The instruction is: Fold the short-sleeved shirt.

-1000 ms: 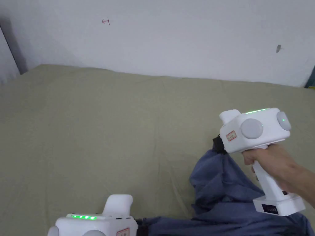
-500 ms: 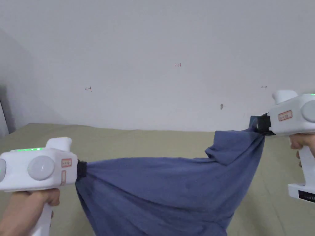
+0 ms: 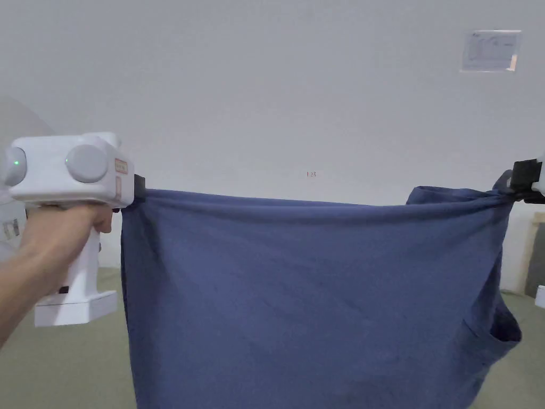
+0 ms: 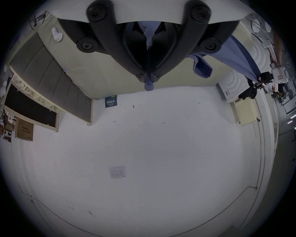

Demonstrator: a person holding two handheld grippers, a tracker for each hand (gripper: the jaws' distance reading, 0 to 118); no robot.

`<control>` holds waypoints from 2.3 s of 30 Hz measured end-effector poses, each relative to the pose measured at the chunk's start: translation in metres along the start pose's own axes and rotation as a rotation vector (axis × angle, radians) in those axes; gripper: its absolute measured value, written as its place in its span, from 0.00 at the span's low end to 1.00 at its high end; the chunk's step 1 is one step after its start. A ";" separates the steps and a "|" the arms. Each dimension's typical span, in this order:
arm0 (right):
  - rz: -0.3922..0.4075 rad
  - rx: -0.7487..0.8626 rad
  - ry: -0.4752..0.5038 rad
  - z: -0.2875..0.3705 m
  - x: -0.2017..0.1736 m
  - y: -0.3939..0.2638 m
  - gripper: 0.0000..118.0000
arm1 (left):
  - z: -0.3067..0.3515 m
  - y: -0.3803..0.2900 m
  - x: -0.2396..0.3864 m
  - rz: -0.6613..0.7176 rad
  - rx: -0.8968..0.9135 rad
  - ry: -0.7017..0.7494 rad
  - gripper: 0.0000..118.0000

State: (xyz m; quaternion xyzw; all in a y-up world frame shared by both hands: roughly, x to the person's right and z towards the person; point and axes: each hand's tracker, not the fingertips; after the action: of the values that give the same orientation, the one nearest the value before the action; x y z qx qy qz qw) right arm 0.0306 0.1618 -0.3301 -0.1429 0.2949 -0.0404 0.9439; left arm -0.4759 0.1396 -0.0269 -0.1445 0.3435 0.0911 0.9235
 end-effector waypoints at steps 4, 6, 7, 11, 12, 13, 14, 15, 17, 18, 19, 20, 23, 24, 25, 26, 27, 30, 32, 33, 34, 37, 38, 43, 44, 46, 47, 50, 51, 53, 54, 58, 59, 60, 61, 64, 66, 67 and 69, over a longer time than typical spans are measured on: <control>0.017 0.023 -0.014 -0.004 -0.002 0.018 0.03 | -0.002 0.019 0.008 -0.011 0.034 0.021 0.05; 0.029 0.030 -0.024 -0.006 -0.003 0.025 0.03 | -0.006 0.029 0.012 -0.016 0.040 0.030 0.05; 0.031 0.031 -0.027 -0.008 -0.003 0.029 0.03 | 0.002 0.027 0.017 -0.010 0.040 0.026 0.05; 0.034 0.043 -0.043 -0.013 -0.006 0.042 0.03 | -0.007 0.039 0.024 0.010 0.025 0.027 0.05; 0.036 0.046 -0.050 -0.017 -0.005 0.045 0.03 | -0.008 0.042 0.026 0.024 0.039 0.021 0.05; 0.042 0.046 -0.054 -0.021 -0.006 0.049 0.03 | -0.010 0.044 0.028 0.022 0.044 0.018 0.05; 0.045 0.049 -0.060 -0.025 -0.006 0.052 0.03 | -0.014 0.047 0.032 0.013 0.045 0.018 0.05; 0.045 0.048 -0.058 -0.030 -0.006 0.056 0.03 | -0.030 0.054 0.026 0.007 0.044 0.021 0.05; 0.046 0.045 -0.065 -0.041 -0.006 0.063 0.03 | -0.044 0.063 0.027 -0.002 0.039 0.032 0.05; 0.047 0.046 -0.067 -0.046 -0.007 0.066 0.03 | -0.051 0.067 0.028 -0.006 0.037 0.036 0.05; 0.051 0.047 -0.067 -0.053 -0.008 0.069 0.03 | -0.059 0.070 0.030 -0.006 0.041 0.043 0.05; 0.055 0.049 -0.066 -0.062 -0.009 0.072 0.03 | -0.067 0.075 0.032 -0.010 0.042 0.050 0.05; 0.070 0.052 -0.071 -0.086 -0.013 0.083 0.03 | -0.083 0.085 0.041 -0.018 0.046 0.066 0.05; 0.094 0.060 -0.076 -0.094 -0.015 0.085 0.03 | -0.091 0.089 0.043 -0.015 0.049 0.069 0.05; 0.125 0.066 -0.097 -0.103 -0.017 0.089 0.03 | -0.099 0.093 0.045 -0.014 0.053 0.073 0.05; 0.143 0.074 -0.106 -0.111 -0.020 0.093 0.03 | -0.106 0.098 0.050 -0.020 0.065 0.083 0.05; 0.158 0.090 -0.111 -0.119 -0.022 0.096 0.03 | -0.110 0.101 0.054 -0.020 0.077 0.092 0.05; 0.181 0.130 -0.130 -0.144 -0.027 0.104 0.03 | -0.132 0.113 0.067 -0.040 0.111 0.122 0.05; 0.199 0.152 -0.146 -0.165 -0.028 0.109 0.03 | -0.146 0.118 0.077 -0.074 0.142 0.153 0.05; 0.199 0.159 -0.148 -0.174 -0.029 0.111 0.03 | -0.153 0.119 0.082 -0.086 0.167 0.175 0.05; 0.205 0.161 -0.152 -0.185 -0.029 0.113 0.03 | -0.160 0.121 0.086 -0.103 0.169 0.186 0.05; 0.217 0.167 -0.165 -0.221 -0.024 0.119 0.03 | -0.187 0.126 0.100 -0.130 0.177 0.202 0.05; 0.217 0.167 -0.168 -0.231 -0.023 0.121 0.03 | -0.194 0.126 0.101 -0.133 0.169 0.205 0.05; 0.229 0.158 -0.176 -0.283 -0.019 0.119 0.03 | -0.267 0.128 0.104 -0.113 0.153 0.212 0.05; 0.231 0.157 -0.179 -0.290 -0.019 0.115 0.03 | -0.280 0.128 0.105 -0.114 0.153 0.216 0.05; 0.235 0.144 -0.184 -0.310 -0.019 0.109 0.03 | -0.303 0.124 0.108 -0.108 0.151 0.221 0.05; 0.241 0.135 -0.195 -0.320 -0.018 0.104 0.03 | -0.314 0.121 0.108 -0.103 0.153 0.221 0.05; 0.249 0.124 -0.207 -0.343 -0.014 0.083 0.03 | -0.343 0.104 0.110 -0.080 0.141 0.210 0.05; 0.246 0.109 -0.209 -0.352 -0.011 0.075 0.03 | -0.348 0.092 0.112 -0.080 0.135 0.211 0.05; 0.228 0.068 -0.206 -0.372 -0.004 0.056 0.03 | -0.371 0.070 0.113 -0.089 0.086 0.226 0.05; 0.226 0.055 -0.203 -0.379 -0.002 0.045 0.03 | -0.381 0.058 0.112 -0.085 0.077 0.224 0.05; 0.242 -0.058 -0.179 -0.407 0.010 -0.019 0.03 | -0.422 -0.010 0.110 -0.105 -0.062 0.206 0.05; 0.228 -0.068 -0.179 -0.412 0.013 -0.038 0.03 | -0.417 -0.039 0.114 -0.112 -0.095 0.201 0.05; 0.215 -0.102 -0.177 -0.418 0.017 -0.057 0.03 | -0.423 -0.058 0.113 -0.119 -0.124 0.195 0.05; 0.192 -0.125 -0.166 -0.420 0.022 -0.078 0.03 | -0.426 -0.080 0.111 -0.113 -0.144 0.197 0.05; 0.141 -0.169 -0.152 -0.413 0.033 -0.136 0.03 | -0.419 -0.143 0.104 -0.104 -0.217 0.158 0.05; 0.119 -0.189 -0.144 -0.396 0.041 -0.170 0.03 | -0.405 -0.179 0.095 -0.093 -0.249 0.148 0.05; 0.131 -0.219 -0.136 -0.386 0.044 -0.185 0.03 | -0.393 -0.193 0.089 -0.100 -0.259 0.144 0.05; 0.124 -0.253 -0.119 -0.358 0.050 -0.214 0.03 | -0.367 -0.223 0.078 -0.130 -0.286 0.131 0.05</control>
State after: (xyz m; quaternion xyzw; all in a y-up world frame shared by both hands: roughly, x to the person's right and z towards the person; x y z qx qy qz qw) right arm -0.1302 -0.1384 -0.5754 -0.2441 0.2495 0.0638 0.9349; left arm -0.5808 -0.1857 -0.2981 -0.3020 0.3766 0.0695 0.8730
